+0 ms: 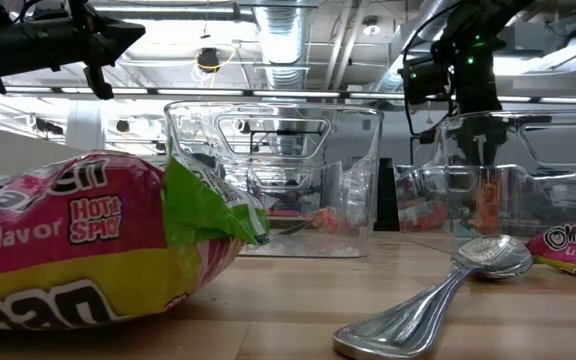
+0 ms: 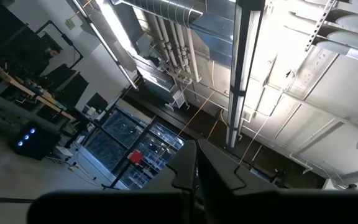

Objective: Pick & Place Food Item
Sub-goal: Put the orange seasoning pack into the right transparent bin

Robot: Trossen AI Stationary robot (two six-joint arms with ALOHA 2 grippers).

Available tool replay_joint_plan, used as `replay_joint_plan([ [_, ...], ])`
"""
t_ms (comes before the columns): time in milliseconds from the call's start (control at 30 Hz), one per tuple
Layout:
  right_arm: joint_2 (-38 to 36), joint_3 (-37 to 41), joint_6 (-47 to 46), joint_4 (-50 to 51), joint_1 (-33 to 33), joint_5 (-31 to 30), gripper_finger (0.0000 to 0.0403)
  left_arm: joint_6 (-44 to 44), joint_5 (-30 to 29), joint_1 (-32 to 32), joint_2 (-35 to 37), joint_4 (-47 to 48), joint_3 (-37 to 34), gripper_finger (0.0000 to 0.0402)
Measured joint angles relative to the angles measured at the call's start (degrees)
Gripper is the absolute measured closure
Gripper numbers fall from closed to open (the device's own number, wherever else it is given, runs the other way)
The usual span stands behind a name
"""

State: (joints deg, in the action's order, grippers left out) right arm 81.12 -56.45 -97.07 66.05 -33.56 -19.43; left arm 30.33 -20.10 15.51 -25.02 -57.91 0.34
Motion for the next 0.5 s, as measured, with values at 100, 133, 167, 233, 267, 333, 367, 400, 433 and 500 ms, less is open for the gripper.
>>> replay_joint_plan([
  [100, 0.0, 0.0, 0.4, 0.3, 0.0, -0.5, 0.0399, 0.0, 0.0, 0.0, 0.0, 0.0, 0.0, 0.0394],
  [133, 0.0, 0.0, 1.3, 0.3, 0.0, -0.6, 0.0397, 0.0, 0.0, 0.0, 0.0, 0.0, 0.0, 0.0394],
  [167, 0.0, 0.0, 2.0, 0.3, 0.0, -0.6, 0.0396, 0.0, 0.0, 0.0, 0.0, 0.0, 0.0, 0.0394],
  [233, 0.0, 0.0, 3.0, 0.4, 0.0, -0.7, 0.0398, 0.0, 0.0, 0.0, 0.0, 0.0, 0.0, 0.0394],
  [267, 0.0, 0.0, 3.1, 0.5, 0.0, -0.8, 0.04, 0.0, 0.0, 0.0, 0.0, 0.0, 0.0, 0.0394],
  [333, -0.3, 0.0, 3.8, 0.7, 0.0, -0.8, 0.0401, 0.0, 0.0, 0.0, 0.0, 0.0, 0.0, 0.0394],
  [367, -0.5, 0.0, 4.6, 0.7, 0.0, -0.8, 0.0401, 0.0, 0.0, 0.0, 0.0, 0.0, 0.0, 0.0394],
  [400, -0.8, 0.0, 5.4, 0.8, 0.0, -0.8, 0.0401, 0.0, 0.0, 0.0, 0.0, 0.0, 0.0, 0.0394],
  [433, -0.9, 0.0, 6.1, 0.8, 0.0, -0.8, 0.0401, 0.0, 0.0, 0.0, 0.0, 0.0, 0.0, 0.0394],
  [500, -2.0, 0.0, 7.4, 0.9, 0.0, -0.9, 0.0402, 0.0, 0.0, 0.0, 0.0, 0.0, 0.0, 0.0394],
])
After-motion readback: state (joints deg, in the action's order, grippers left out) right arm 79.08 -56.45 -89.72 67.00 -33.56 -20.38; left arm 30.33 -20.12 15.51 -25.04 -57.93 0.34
